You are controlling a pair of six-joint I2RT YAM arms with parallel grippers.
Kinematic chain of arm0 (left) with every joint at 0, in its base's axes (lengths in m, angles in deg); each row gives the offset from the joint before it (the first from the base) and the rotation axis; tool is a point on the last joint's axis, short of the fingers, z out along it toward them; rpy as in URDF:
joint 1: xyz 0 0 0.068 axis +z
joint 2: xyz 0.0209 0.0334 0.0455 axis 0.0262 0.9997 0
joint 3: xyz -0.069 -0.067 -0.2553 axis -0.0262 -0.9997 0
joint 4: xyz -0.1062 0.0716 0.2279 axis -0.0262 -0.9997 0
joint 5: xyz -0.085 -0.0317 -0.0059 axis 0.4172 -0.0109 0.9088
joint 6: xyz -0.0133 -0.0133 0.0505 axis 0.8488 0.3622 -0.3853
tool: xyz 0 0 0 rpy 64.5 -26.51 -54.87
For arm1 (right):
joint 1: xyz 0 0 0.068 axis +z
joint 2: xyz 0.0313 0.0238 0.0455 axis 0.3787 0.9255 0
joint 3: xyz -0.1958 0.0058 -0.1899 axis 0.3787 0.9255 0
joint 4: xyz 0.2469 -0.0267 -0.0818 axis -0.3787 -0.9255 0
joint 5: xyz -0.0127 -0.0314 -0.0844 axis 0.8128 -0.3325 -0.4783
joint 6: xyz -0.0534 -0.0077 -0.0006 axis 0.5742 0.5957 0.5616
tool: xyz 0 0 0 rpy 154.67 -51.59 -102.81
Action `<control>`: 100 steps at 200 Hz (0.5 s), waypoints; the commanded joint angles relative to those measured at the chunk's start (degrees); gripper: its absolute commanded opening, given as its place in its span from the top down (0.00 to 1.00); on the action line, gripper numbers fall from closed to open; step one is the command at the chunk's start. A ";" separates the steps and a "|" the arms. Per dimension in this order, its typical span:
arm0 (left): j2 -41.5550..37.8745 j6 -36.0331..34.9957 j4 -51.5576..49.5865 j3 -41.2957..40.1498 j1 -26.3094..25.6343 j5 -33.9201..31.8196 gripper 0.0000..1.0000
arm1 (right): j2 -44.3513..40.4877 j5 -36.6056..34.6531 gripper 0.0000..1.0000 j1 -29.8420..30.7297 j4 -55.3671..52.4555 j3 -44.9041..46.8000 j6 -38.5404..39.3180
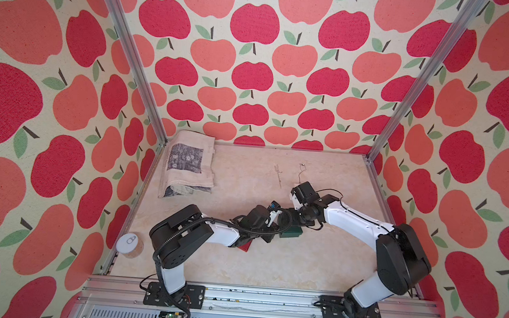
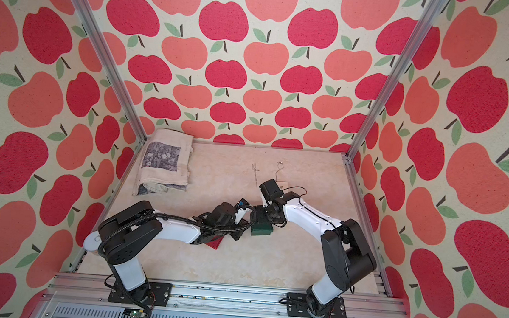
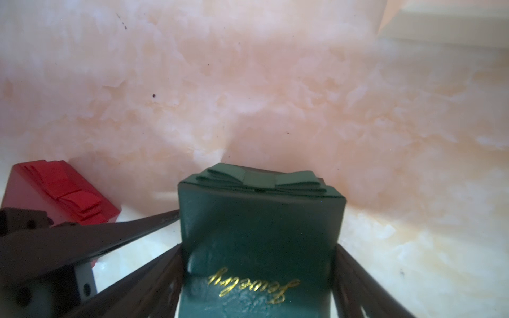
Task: Take the necklace out of the lift-off lid jewelry box
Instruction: Close the lid on the jewelry box.
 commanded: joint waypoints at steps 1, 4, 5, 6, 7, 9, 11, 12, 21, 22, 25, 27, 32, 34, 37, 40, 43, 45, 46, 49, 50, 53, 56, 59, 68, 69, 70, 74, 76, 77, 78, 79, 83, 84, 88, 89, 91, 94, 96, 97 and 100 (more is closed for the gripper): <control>0.76 0.47 1.11 -0.73 -0.42 0.80 0.79 | 0.66 -0.53 0.18 0.68 -1.11 -1.05 -2.10; 0.82 0.47 1.09 -0.77 -0.44 0.80 0.78 | 0.67 -0.56 0.18 0.67 -1.04 -0.97 -2.22; 0.80 0.47 1.12 -0.80 -0.47 0.80 0.79 | 0.66 -0.58 0.18 0.74 -1.06 -0.94 -2.28; 0.83 0.47 1.13 -0.76 -0.44 0.80 0.79 | 0.66 -0.59 0.18 0.73 -1.02 -0.93 -2.31; 0.84 0.47 1.13 -0.75 -0.47 0.80 0.79 | 0.70 -0.59 0.18 0.77 -1.01 -0.92 -2.37; 0.79 0.47 1.21 -0.73 -0.50 0.80 0.79 | 0.73 -0.59 0.18 0.80 -0.99 -0.85 -2.46; 0.80 0.43 1.24 -0.78 -0.50 0.80 0.79 | 0.67 -0.59 0.18 0.80 -0.93 -0.83 -2.53; 0.78 0.41 1.24 -0.75 -0.50 0.80 0.78 | 0.61 -0.59 0.18 0.85 -0.91 -0.83 -2.57; 0.81 0.47 1.23 -0.66 -0.52 0.80 0.79 | 0.55 -0.49 0.18 1.10 -0.73 -0.61 -2.86; 0.84 0.47 1.23 -0.65 -0.51 0.80 0.79 | 0.56 -0.54 0.18 1.13 -0.73 -0.59 -2.86; 0.92 0.45 1.23 -0.64 -0.58 0.80 0.79 | 0.49 -0.65 0.18 1.18 -0.73 -0.57 -2.93; 0.90 0.47 1.23 -0.64 -0.52 0.80 0.79 | 0.52 -0.74 0.18 1.21 -0.73 -0.59 -2.95; 0.88 0.47 1.23 -0.57 -0.58 0.80 0.79 | 0.55 -0.97 0.18 1.41 -0.73 -0.57 -2.96; 0.93 0.47 1.23 -0.56 -0.59 0.80 0.79 | 0.56 -1.02 0.18 1.46 -0.73 -0.56 -2.96; 0.92 0.47 1.23 -0.62 -0.55 0.82 0.79 | 0.57 -1.05 0.18 1.55 -0.73 -0.56 -2.98; 0.85 0.47 1.23 -0.61 -0.59 0.81 0.79 | 0.64 -1.05 0.18 1.57 -0.73 -0.61 -2.96; 0.93 0.47 1.24 -0.56 -0.59 0.80 0.79 | 0.65 -1.11 0.18 1.65 -0.73 -0.57 -2.83; 0.96 0.47 1.23 -0.56 -0.59 0.80 0.79 | 0.76 -1.12 0.18 1.74 -0.66 -0.54 -2.86; 0.96 0.47 1.23 -0.56 -0.59 0.80 0.79 | 0.75 -1.07 0.18 1.76 -0.65 -0.55 -2.86; 1.01 0.47 1.25 -0.55 -0.56 0.80 0.79 | 0.85 -1.04 0.18 1.71 -0.64 -0.55 -2.83; 0.98 0.47 1.24 -0.55 -0.53 0.80 0.79 | 0.88 -0.99 0.18 1.70 -0.64 -0.56 -2.80; 1.03 0.47 1.21 -0.55 -0.57 0.80 0.79 | 0.88 -1.02 0.18 1.79 -0.64 -0.56 -2.75; 1.03 0.40 1.23 -0.58 -0.58 0.77 0.79 | 0.91 -0.96 0.18 1.87 -0.56 -0.56 -2.70; 1.03 0.39 1.23 -0.56 -0.58 0.80 0.79 | 1.07 -0.94 0.18 2.01 -0.55 -0.56 -2.57; 1.03 0.38 1.23 -0.59 -0.59 0.67 0.79 | 1.17 -0.91 0.17 2.23 -0.57 -0.65 -2.28; 0.99 0.38 1.23 -0.57 -0.59 0.69 0.79 | 1.17 -0.97 0.17 2.27 -0.61 -0.65 -2.27; 0.97 0.38 1.23 -0.56 -0.59 0.70 0.79 | 1.17 -1.00 0.17 2.24 -0.62 -0.70 -2.26; 1.03 0.43 1.23 -0.59 -0.63 0.71 0.79 | 1.26 -1.07 0.16 2.26 -0.70 -0.80 -2.17; 1.10 0.46 1.27 -0.56 -0.60 0.71 0.79 | 1.37 -1.10 0.16 2.25 -0.72 -0.82 -2.17; 1.11 0.42 1.25 -0.56 -0.60 0.71 0.79 | 1.41 -1.07 0.16 2.27 -0.77 -0.83 -2.17; 1.12 0.40 1.28 -0.56 -0.59 0.71 0.79 | 1.38 -1.09 0.16 2.29 -0.75 -0.87 -2.17; 1.12 0.44 1.26 -0.56 -0.59 0.71 0.79 | 1.41 -1.15 0.16 2.29 -0.78 -0.89 -2.17; 1.08 0.46 1.23 -0.58 -0.57 0.71 0.79 | 1.56 -1.12 0.16 2.31 -0.81 -0.91 -2.17; 1.10 0.47 1.27 -0.57 -0.58 0.71 0.79 | 1.59 -1.16 0.15 2.35 -0.81 -0.92 -2.12; 1.08 0.47 1.31 -0.56 -0.58 0.71 0.79 | 1.58 -1.13 0.15 2.37 -0.81 -0.92 -2.14; 1.10 0.47 1.32 -0.56 -0.54 0.71 0.79 | 1.56 -1.12 0.15 2.33 -0.81 -0.92 -2.15; 1.05 0.47 1.32 -0.56 -0.58 0.71 0.79 | 1.60 -1.16 0.15 2.33 -0.81 -0.92 -2.10; 1.11 0.47 1.32 -0.59 -0.58 0.70 0.79 | 1.64 -1.16 0.14 2.32 -0.81 -0.92 -2.10; 1.10 0.47 1.32 -0.56 -0.65 0.71 0.79 | 1.69 -1.19 0.14 2.33 -0.81 -0.92 -2.15; 1.11 0.47 1.32 -0.56 -0.67 0.67 0.79 | 1.65 -1.20 0.14 2.40 -0.81 -0.92 -2.16; 1.12 0.47 1.32 -0.56 -0.69 0.71 0.79 | 1.62 -1.19 0.14 2.36 -0.75 -0.92 -2.12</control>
